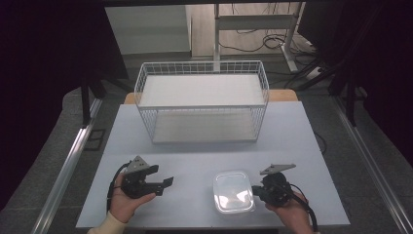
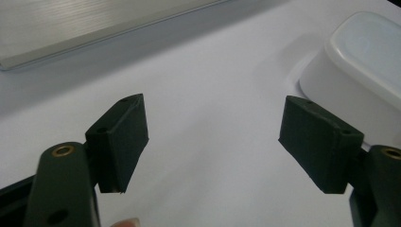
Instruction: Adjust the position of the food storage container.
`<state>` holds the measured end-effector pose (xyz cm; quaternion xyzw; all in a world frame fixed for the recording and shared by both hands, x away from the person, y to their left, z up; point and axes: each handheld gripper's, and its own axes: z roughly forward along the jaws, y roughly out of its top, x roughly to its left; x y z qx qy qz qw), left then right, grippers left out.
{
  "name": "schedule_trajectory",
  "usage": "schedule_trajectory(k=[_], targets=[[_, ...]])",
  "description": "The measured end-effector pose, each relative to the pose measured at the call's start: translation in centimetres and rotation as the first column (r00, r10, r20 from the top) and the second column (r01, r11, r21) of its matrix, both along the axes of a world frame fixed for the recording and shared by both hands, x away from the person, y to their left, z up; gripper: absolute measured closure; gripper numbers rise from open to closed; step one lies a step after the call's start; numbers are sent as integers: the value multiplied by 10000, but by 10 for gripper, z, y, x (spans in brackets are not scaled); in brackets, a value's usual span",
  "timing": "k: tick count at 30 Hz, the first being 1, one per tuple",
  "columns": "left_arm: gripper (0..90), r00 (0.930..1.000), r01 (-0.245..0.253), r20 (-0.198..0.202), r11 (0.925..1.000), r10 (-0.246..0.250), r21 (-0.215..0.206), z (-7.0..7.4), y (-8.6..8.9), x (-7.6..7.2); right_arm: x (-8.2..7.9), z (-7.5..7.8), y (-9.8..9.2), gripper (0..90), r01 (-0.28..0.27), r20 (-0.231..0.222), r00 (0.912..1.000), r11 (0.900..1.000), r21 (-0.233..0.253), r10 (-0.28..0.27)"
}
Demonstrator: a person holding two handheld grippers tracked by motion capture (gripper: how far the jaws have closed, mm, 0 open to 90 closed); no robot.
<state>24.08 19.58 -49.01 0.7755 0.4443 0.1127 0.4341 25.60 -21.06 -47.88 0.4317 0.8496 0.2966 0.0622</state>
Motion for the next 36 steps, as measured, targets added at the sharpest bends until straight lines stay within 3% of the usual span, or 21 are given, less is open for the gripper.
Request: schedule_trajectory(k=[11, 24, 36], targets=[[239, 10000, -28, 6, 10000, 29, -25, 1, 1, 0, 0, -3, 30, 894, -558, 32, 9984, 9984, -39, 559], [240, 10000, -75, -1, 10000, 75, -36, 1, 2, 0, -17, -5, 34, 894, -1057, -116, 9943, 9943, 128, 1058], [240, 10000, -49, -22, 10000, 49, -30, 1, 1, 0, -7, -7, 62, 894, -1566, 25, 9877, 9877, -50, 1566]])
